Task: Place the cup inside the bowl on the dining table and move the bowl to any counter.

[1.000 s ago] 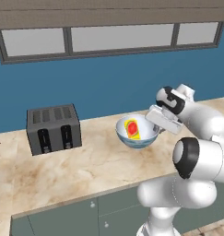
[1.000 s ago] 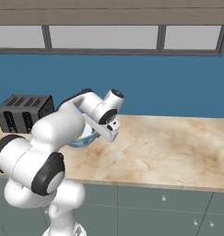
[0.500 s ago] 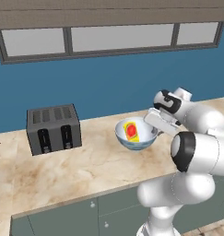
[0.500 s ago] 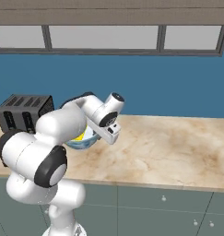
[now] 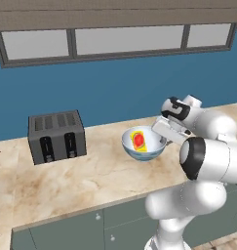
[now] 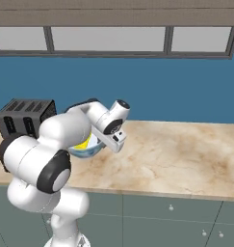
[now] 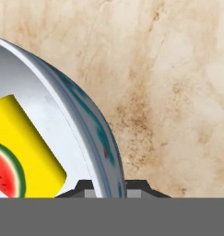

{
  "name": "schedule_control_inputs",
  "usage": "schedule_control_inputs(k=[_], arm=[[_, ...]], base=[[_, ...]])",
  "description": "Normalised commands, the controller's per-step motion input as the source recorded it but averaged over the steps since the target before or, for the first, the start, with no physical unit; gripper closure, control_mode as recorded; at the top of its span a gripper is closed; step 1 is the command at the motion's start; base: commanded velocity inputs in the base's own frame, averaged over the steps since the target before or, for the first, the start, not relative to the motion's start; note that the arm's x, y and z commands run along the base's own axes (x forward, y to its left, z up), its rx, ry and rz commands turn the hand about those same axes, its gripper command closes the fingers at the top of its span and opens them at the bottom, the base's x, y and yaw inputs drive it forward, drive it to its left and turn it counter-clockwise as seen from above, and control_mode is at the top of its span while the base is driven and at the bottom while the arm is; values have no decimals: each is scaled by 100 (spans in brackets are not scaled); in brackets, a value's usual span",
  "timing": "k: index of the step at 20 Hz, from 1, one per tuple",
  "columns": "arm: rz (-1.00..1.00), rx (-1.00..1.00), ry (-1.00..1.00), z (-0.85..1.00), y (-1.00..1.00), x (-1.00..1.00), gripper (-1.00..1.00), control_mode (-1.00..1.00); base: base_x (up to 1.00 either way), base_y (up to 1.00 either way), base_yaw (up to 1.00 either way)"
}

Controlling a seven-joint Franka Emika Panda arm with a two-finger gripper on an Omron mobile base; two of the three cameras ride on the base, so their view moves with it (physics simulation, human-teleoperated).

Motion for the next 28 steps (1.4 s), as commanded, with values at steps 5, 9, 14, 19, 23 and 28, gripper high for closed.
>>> schedule_control_inputs(k=[5, 9, 14, 19, 23, 28], arm=[[0, 0, 0, -29, 0, 6, 100, -100], [0, 0, 0, -22, 0, 5, 100, -100], [0, 0, 0, -21, 0, 4, 100, -100], [0, 0, 0, -20, 0, 2, 100, -100], [0, 0, 0, -2, 0, 0, 100, -100], [0, 0, 0, 0, 0, 0, 100, -100]], base=[[0, 0, 0], [0, 0, 0], [0, 0, 0], [0, 0, 0], [0, 0, 0], [0, 0, 0]])
